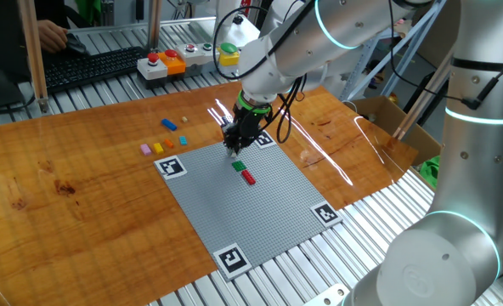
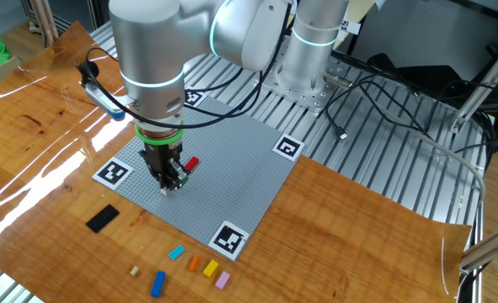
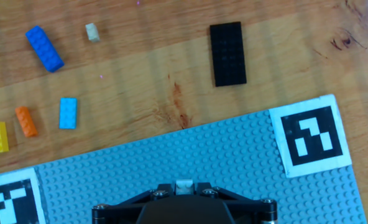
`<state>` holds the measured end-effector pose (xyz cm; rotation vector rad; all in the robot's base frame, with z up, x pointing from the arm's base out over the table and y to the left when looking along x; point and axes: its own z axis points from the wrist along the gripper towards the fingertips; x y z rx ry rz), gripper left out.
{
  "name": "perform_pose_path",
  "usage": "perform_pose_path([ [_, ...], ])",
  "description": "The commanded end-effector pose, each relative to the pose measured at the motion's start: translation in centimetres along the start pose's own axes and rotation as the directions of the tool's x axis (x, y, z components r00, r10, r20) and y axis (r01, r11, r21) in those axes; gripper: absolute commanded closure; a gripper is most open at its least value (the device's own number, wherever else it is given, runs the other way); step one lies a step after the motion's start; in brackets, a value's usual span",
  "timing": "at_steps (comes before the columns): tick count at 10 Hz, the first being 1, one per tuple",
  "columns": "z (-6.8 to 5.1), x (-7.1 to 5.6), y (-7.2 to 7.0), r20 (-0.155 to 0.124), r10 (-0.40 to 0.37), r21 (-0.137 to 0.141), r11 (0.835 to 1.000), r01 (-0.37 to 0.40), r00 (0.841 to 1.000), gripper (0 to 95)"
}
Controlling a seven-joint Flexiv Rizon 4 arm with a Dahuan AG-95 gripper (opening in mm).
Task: Stack small Lego blocks randomly, one at a time
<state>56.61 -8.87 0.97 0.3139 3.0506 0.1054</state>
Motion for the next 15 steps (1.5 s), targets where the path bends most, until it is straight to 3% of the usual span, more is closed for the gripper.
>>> perform_pose_path([
  [1,0.17,0.04,-0.04,0.0,-0.019,0.003,1.0,0.019,1.0,95.0],
  [8,0.6,0.23,-0.13,0.005,0.007,-0.007,1.0,-0.007,1.0,95.0],
  [9,0.45,0.21,-0.09,0.003,0.011,-0.008,1.0,-0.011,1.0,76.0],
  [11,0.27,0.18,-0.03,0.002,0.023,-0.008,1.0,-0.023,1.0,76.0],
  [12,0.46,0.22,-0.07,0.002,0.026,-0.009,1.0,-0.026,1.0,57.0],
  [15,-0.05,0.14,0.11,-0.006,0.024,-0.016,1.0,-0.024,1.0,57.0],
])
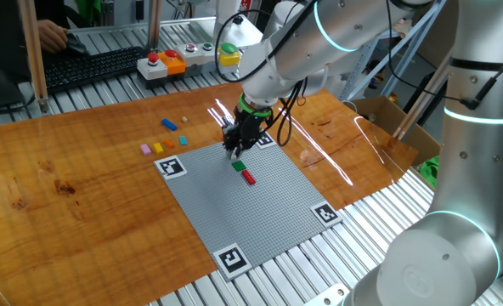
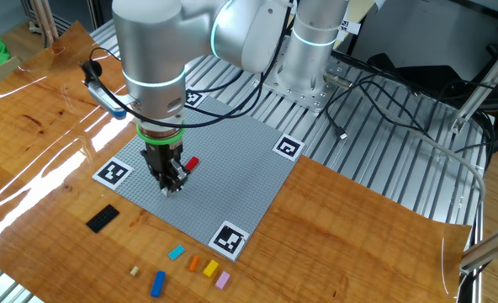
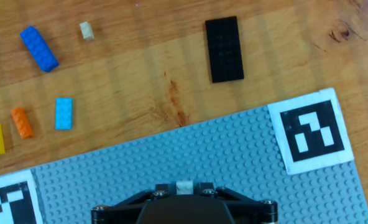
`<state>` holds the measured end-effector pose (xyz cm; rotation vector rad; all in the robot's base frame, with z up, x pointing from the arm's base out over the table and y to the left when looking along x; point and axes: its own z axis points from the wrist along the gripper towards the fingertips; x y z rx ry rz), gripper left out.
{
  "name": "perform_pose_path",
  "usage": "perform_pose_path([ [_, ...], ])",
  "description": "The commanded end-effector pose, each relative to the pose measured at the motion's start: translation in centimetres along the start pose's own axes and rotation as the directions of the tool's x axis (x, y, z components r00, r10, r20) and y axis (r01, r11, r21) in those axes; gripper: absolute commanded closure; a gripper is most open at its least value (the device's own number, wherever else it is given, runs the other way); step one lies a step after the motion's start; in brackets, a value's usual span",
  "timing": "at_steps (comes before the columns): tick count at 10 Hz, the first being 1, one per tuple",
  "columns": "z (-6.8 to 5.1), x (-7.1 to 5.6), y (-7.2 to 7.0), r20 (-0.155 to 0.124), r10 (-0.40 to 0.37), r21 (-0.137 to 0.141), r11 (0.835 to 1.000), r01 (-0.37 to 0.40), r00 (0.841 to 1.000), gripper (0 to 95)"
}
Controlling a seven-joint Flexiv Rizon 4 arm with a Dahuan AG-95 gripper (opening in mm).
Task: Stack small Lego blocks randomly, one at a time
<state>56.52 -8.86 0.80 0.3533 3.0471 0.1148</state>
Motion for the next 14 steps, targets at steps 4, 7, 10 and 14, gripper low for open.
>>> perform_pose_path([
  [4,-0.07,0.08,0.12,-0.005,-0.062,-0.006,0.998,0.062,0.998,76.0],
  [7,-0.07,0.08,0.12,-0.008,-0.109,-0.005,0.994,0.109,0.994,76.0],
  [10,-0.07,0.08,0.12,-0.008,-0.13,-0.005,0.991,0.13,0.991,95.0],
  [14,-0.09,0.08,0.13,-0.007,-0.123,-0.004,0.992,0.123,0.992,76.0],
])
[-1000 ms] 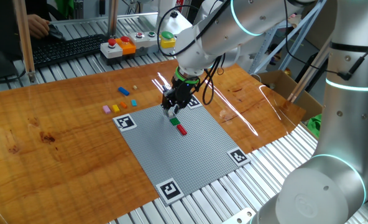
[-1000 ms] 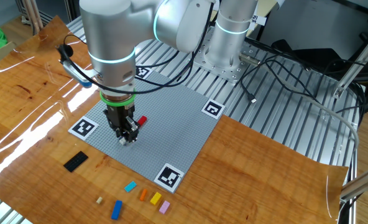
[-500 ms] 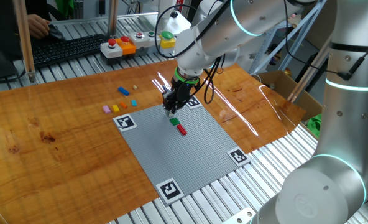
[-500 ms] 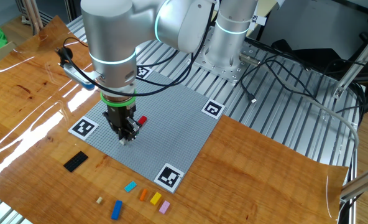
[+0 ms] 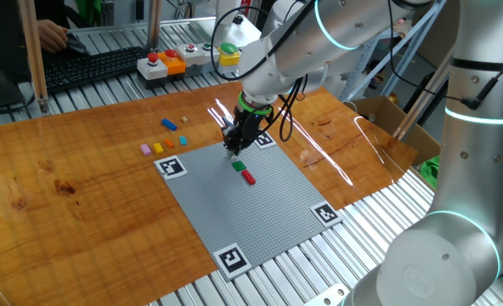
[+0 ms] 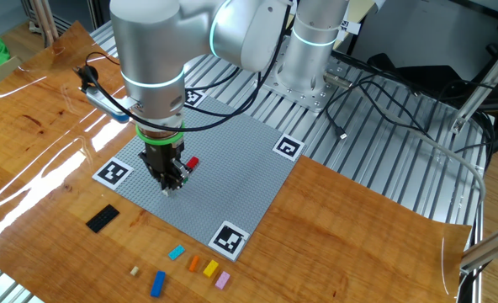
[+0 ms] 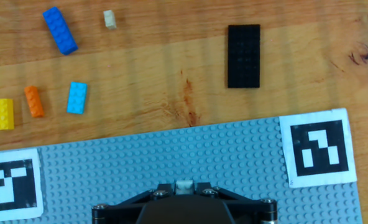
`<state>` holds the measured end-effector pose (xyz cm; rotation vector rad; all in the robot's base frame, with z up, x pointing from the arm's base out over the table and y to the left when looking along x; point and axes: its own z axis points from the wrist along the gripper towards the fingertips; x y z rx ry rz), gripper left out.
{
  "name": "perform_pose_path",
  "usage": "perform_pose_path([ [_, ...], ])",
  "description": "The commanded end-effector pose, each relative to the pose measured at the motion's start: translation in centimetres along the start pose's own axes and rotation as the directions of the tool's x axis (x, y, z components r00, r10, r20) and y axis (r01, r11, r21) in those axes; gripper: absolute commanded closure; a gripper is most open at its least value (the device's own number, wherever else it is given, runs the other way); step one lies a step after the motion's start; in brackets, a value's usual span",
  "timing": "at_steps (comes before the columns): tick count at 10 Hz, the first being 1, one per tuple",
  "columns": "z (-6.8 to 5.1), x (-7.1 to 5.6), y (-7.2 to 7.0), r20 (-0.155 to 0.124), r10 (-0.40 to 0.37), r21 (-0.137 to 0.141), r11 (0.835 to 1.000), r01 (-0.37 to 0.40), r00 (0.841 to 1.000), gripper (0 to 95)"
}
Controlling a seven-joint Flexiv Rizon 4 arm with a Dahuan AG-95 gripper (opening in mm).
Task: Stack small Lego blocks randomly, one at a time
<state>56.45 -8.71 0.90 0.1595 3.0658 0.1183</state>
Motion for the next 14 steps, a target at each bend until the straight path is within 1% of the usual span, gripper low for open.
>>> perform_pose_path([
  [1,0.0,0.0,0.0,0.002,0.012,0.003,1.0,-0.012,1.0,76.0],
  [4,0.0,0.0,0.0,0.001,0.021,0.004,1.0,-0.021,1.0,76.0],
  [5,0.0,0.0,0.0,0.001,0.02,0.003,1.0,-0.02,1.0,57.0],
  [8,-0.2,0.0,0.0,0.001,0.013,0.004,1.0,-0.013,1.0,57.0],
  [9,-0.4,-0.1,0.1,-0.003,0.0,0.008,1.0,0.0,1.0,57.0],
  [11,-1.0,-0.2,0.2,-0.016,-0.067,0.018,0.998,0.067,0.998,95.0],
  [12,-1.5,-0.3,0.2,-0.026,-0.08,0.021,0.997,0.081,0.996,95.0],
  [14,-2.0,-0.3,0.3,-0.028,-0.095,0.027,0.995,0.096,0.995,95.0],
])
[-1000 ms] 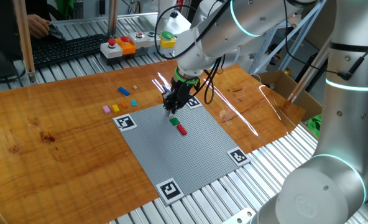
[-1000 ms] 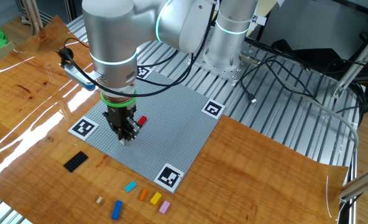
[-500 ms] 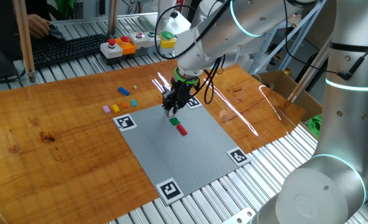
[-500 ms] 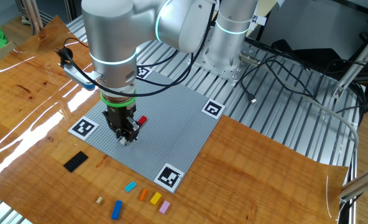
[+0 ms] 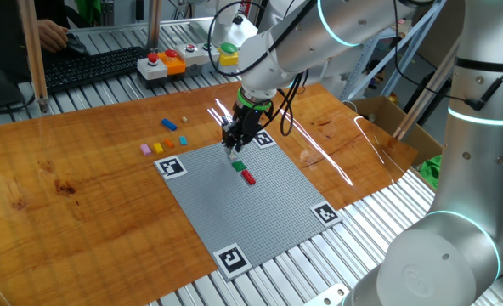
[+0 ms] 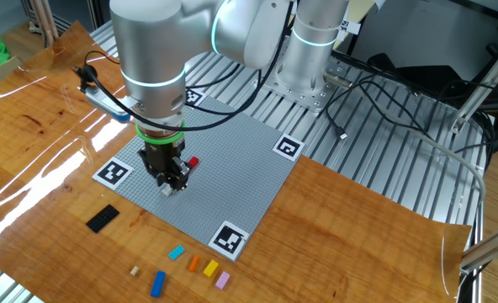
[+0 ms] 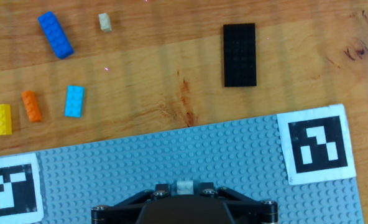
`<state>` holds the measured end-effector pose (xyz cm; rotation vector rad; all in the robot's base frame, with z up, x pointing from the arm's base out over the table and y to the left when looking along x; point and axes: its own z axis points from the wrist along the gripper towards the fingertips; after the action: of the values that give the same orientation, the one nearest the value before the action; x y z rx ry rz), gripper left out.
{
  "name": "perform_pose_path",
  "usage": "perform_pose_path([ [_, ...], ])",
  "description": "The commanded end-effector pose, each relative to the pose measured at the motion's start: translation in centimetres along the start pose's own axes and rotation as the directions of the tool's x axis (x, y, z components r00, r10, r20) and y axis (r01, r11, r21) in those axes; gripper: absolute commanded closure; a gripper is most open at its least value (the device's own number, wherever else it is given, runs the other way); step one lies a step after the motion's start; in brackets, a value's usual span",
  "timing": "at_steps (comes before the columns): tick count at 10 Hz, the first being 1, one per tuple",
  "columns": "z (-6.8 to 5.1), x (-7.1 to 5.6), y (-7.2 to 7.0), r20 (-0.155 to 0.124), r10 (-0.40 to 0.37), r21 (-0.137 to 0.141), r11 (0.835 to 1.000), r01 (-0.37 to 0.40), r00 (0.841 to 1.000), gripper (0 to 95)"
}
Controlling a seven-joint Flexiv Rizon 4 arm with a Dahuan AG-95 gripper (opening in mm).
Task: Stack small Lego blocks randomly, one at a time
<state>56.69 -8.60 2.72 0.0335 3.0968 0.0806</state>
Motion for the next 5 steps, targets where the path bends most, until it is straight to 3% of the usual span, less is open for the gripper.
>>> perform_pose_path([
  [1,-0.33,0.18,0.05,0.003,-0.019,0.007,1.0,0.019,1.0,95.0],
  [5,-0.55,0.64,-0.01,0.002,-0.025,0.016,1.0,0.025,1.0,95.0],
])
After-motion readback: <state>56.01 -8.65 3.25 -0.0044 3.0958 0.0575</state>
